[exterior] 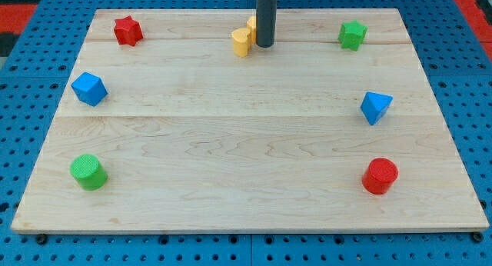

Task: Push the red circle into the red star

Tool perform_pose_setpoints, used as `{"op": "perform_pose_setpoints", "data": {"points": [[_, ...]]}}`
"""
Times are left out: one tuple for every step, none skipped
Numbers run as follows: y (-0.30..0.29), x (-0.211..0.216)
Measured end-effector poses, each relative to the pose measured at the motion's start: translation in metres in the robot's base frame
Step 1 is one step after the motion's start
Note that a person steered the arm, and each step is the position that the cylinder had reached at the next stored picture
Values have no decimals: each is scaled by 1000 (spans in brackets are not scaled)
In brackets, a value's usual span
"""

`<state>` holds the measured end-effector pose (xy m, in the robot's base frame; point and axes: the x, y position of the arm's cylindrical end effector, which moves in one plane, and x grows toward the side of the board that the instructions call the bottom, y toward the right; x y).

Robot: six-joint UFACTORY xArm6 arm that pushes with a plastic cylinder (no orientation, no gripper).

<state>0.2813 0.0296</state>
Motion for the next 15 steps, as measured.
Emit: {"op": "perform_pose_setpoints", "data": {"points": [[-3, 0], [-20, 11], [-73, 54], [-60, 105], [40, 159], [90, 207], [198, 205], [227, 247], [187, 287], [126, 245], [80, 236], [105, 258], [68, 283], [2, 251], [-42, 216]]}}
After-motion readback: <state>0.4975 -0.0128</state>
